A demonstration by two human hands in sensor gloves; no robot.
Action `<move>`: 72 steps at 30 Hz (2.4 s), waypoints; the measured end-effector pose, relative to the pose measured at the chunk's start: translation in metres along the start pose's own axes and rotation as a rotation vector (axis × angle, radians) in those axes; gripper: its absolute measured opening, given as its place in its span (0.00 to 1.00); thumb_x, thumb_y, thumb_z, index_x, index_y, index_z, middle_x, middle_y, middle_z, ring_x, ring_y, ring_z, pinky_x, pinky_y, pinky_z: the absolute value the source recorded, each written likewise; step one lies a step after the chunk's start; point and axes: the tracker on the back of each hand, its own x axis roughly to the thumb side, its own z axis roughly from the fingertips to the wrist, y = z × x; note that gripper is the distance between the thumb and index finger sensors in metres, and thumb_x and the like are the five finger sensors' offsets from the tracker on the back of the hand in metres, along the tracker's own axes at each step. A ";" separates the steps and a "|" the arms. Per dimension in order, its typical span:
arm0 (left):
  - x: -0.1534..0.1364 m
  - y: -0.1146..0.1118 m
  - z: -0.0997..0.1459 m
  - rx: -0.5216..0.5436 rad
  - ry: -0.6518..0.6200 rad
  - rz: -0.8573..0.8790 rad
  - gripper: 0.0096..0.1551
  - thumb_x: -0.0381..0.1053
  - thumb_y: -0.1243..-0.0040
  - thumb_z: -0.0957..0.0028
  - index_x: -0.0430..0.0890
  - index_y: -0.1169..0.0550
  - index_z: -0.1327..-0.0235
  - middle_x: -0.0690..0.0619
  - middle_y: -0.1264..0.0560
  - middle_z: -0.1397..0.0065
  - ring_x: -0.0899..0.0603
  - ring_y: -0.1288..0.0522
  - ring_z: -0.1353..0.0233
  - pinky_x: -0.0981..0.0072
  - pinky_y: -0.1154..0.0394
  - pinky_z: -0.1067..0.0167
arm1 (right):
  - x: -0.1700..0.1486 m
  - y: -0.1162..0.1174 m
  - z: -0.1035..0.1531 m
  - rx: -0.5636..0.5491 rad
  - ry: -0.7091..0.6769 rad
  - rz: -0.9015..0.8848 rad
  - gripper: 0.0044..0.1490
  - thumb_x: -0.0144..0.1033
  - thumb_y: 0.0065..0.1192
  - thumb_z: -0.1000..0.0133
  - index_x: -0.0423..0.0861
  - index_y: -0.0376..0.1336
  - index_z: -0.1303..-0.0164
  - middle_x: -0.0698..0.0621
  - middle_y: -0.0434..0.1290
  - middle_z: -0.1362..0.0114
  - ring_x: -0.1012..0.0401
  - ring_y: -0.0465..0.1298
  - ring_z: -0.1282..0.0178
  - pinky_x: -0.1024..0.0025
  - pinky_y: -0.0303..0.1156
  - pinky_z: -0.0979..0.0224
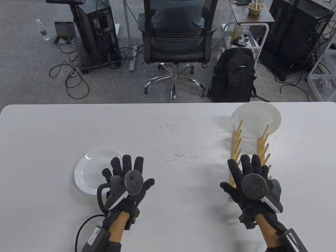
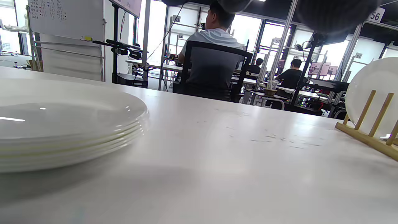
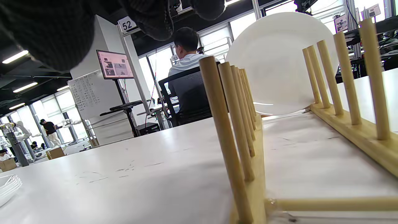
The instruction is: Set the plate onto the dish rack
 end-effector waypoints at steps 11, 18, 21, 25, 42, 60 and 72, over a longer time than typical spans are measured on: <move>0.002 -0.001 0.000 -0.024 0.000 0.004 0.52 0.73 0.51 0.48 0.56 0.51 0.14 0.40 0.59 0.12 0.20 0.65 0.17 0.17 0.62 0.31 | -0.001 -0.001 0.001 0.021 0.017 -0.024 0.54 0.60 0.58 0.47 0.50 0.44 0.15 0.37 0.33 0.11 0.34 0.26 0.17 0.25 0.27 0.24; 0.003 -0.002 0.000 -0.038 0.007 0.008 0.52 0.73 0.51 0.48 0.56 0.51 0.14 0.40 0.59 0.12 0.19 0.64 0.18 0.17 0.61 0.31 | -0.001 0.000 0.001 0.041 0.023 -0.024 0.54 0.60 0.57 0.47 0.49 0.43 0.15 0.37 0.33 0.12 0.34 0.25 0.17 0.25 0.27 0.25; 0.003 -0.002 0.000 -0.047 0.005 0.011 0.52 0.73 0.51 0.48 0.56 0.51 0.14 0.39 0.59 0.12 0.19 0.64 0.18 0.17 0.61 0.31 | -0.001 0.000 0.001 0.048 0.026 -0.021 0.54 0.59 0.57 0.46 0.49 0.43 0.15 0.37 0.33 0.12 0.34 0.25 0.17 0.25 0.27 0.25; 0.003 -0.002 0.000 -0.057 0.008 0.008 0.51 0.73 0.51 0.48 0.55 0.51 0.14 0.39 0.59 0.12 0.19 0.65 0.18 0.17 0.61 0.31 | 0.000 0.000 0.001 0.071 0.036 -0.037 0.54 0.59 0.56 0.46 0.49 0.42 0.15 0.37 0.32 0.12 0.34 0.24 0.18 0.25 0.26 0.25; 0.002 0.015 0.003 -0.057 -0.021 0.078 0.46 0.65 0.51 0.44 0.52 0.47 0.14 0.39 0.56 0.12 0.19 0.64 0.17 0.18 0.62 0.30 | 0.002 0.000 0.001 0.114 0.027 -0.073 0.55 0.57 0.56 0.46 0.46 0.40 0.15 0.36 0.30 0.13 0.34 0.22 0.19 0.25 0.23 0.27; -0.178 0.019 -0.032 -0.258 0.769 0.085 0.54 0.67 0.51 0.44 0.39 0.52 0.17 0.31 0.43 0.19 0.22 0.29 0.30 0.30 0.33 0.35 | 0.002 0.002 0.002 0.155 0.018 -0.094 0.57 0.57 0.56 0.45 0.44 0.35 0.16 0.37 0.24 0.15 0.35 0.18 0.22 0.26 0.21 0.28; -0.194 -0.007 -0.021 -0.134 0.875 0.104 0.31 0.54 0.38 0.46 0.34 0.22 0.40 0.44 0.12 0.49 0.44 0.04 0.65 0.58 0.10 0.66 | 0.001 0.002 0.003 0.181 0.016 -0.096 0.59 0.58 0.54 0.46 0.44 0.33 0.16 0.37 0.23 0.15 0.35 0.18 0.22 0.26 0.21 0.28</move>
